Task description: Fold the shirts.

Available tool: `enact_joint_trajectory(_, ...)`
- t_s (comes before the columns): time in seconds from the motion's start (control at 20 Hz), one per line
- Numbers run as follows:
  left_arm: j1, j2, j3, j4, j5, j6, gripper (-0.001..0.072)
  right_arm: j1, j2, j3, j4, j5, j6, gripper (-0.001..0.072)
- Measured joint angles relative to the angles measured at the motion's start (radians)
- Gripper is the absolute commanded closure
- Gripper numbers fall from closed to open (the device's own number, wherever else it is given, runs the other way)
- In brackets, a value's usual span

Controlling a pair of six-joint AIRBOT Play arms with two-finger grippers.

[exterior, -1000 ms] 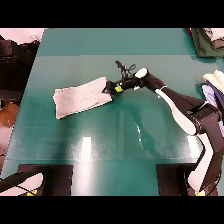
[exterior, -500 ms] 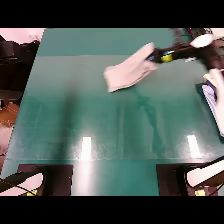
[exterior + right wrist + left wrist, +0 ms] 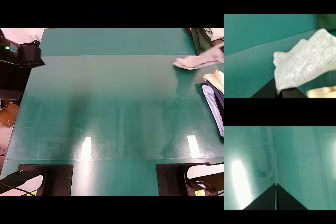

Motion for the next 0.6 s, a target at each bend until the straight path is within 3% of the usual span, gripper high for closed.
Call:
enact_joint_trajectory(0.3,-0.067,0.000,-0.050,-0.007,0.030,-0.039,0.0683,-0.106,0.003,0.020,0.002,-0.092,-0.025,0.0704)
enact_joint_trajectory(0.6,-0.079,0.000,-0.072,-0.017,0.040,-0.051,0.0683,-0.132,0.007,0.178,0.001,-0.079,-0.065,0.0704)
